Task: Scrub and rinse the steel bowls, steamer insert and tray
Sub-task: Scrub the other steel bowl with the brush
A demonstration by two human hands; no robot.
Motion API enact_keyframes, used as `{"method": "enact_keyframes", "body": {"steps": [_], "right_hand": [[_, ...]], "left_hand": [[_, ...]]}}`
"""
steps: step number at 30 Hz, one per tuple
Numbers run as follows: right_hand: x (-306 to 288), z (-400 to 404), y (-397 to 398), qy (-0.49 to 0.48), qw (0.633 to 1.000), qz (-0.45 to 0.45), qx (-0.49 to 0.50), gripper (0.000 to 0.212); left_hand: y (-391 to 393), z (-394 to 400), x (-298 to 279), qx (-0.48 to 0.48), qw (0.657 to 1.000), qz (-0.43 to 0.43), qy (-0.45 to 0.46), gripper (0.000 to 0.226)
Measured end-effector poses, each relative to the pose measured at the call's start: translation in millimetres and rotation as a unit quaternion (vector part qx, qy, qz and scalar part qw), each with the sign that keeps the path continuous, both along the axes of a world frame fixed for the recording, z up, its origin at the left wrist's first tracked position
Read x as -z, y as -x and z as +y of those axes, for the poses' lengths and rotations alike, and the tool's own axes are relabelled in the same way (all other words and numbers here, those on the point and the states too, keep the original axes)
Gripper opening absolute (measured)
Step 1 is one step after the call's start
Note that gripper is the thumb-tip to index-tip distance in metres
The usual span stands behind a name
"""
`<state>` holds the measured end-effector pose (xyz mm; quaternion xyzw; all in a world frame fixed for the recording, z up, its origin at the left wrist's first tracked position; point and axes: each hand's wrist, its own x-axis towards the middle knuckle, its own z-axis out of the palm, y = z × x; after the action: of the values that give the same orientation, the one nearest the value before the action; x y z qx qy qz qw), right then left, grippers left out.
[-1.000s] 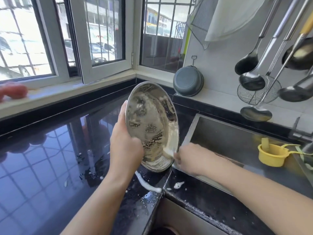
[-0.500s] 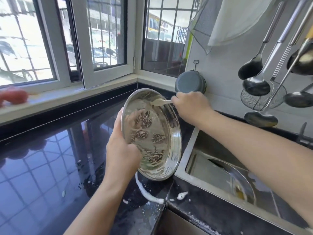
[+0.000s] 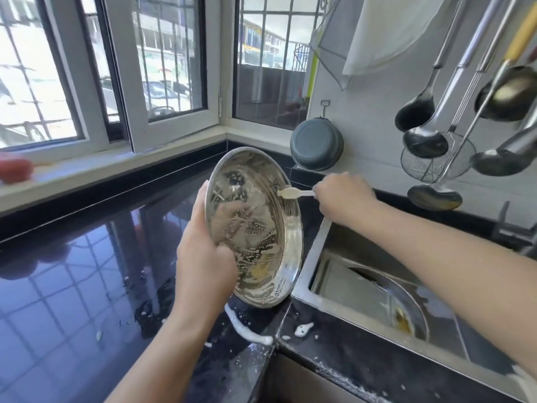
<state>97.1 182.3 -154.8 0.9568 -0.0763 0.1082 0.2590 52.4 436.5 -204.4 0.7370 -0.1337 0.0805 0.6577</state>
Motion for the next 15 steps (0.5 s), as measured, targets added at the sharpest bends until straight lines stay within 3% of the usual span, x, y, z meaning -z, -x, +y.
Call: {"method": "enact_keyframes", "body": {"steps": [4, 11, 15], "right_hand": [[27.1, 5.3, 25.2, -0.009, 0.998, 0.068, 0.011, 0.028], [73.6, 36.9, 86.9, -0.242, 0.950, 0.189, 0.047, 0.027], [56.1, 9.2, 96.6, -0.394, 0.904, 0.163, 0.035, 0.028]], "left_hand": [[-2.9, -0.3, 0.4, -0.003, 1.000, 0.000, -0.007, 0.102], [7.4, -5.3, -2.3, -0.032, 0.999, 0.006, -0.019, 0.113], [6.5, -15.5, -10.6, -0.073, 0.996, 0.041, 0.032, 0.104]]}}
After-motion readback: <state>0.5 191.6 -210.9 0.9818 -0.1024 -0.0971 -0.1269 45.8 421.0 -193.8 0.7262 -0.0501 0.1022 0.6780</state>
